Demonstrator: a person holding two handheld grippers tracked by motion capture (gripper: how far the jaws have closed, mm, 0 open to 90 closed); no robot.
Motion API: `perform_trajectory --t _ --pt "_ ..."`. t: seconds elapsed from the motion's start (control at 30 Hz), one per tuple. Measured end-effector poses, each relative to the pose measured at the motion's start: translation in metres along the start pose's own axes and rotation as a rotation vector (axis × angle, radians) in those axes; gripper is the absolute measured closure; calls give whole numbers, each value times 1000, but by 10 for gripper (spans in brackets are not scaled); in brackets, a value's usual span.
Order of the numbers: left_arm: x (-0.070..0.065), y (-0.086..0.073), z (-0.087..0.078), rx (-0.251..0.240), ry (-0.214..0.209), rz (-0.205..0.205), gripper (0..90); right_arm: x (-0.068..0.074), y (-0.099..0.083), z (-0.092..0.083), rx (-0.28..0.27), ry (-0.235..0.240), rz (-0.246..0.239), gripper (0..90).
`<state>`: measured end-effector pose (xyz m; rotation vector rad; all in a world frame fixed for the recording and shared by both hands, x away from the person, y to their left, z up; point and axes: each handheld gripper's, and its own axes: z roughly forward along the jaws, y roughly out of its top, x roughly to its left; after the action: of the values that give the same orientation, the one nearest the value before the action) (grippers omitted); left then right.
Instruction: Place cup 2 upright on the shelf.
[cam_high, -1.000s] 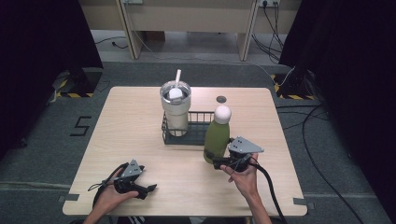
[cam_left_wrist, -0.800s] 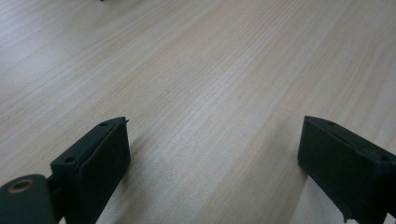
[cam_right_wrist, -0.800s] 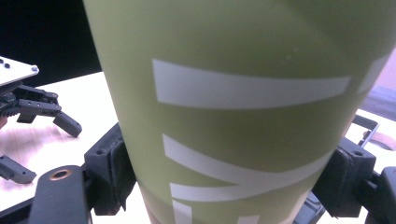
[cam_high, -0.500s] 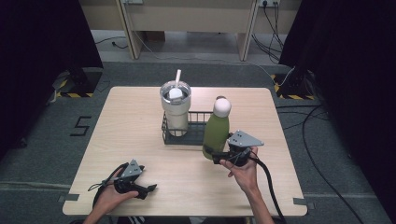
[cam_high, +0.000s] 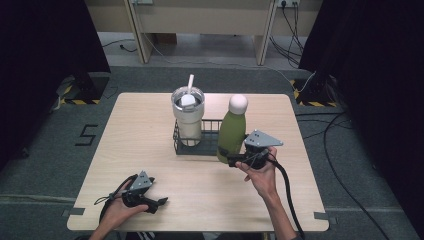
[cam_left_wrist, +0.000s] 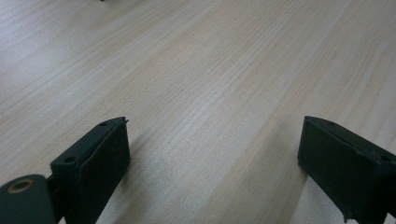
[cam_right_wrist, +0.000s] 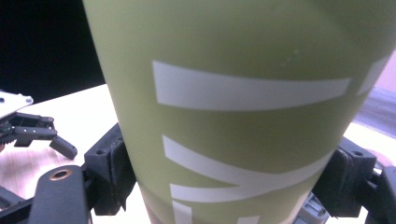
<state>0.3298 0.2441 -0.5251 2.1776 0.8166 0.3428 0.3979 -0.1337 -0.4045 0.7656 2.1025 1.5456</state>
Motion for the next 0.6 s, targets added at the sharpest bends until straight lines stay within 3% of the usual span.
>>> perform_trajectory --t 0.33,0.47,0.6 --pt "0 0 0 0 0 0 86 -11 23 12 10 10 1 207" --pt "0 0 0 -1 0 -2 86 -18 28 17 -1 10 27 207" --pt "0 0 0 -1 0 -2 86 -25 34 22 -2 -13 21 207"
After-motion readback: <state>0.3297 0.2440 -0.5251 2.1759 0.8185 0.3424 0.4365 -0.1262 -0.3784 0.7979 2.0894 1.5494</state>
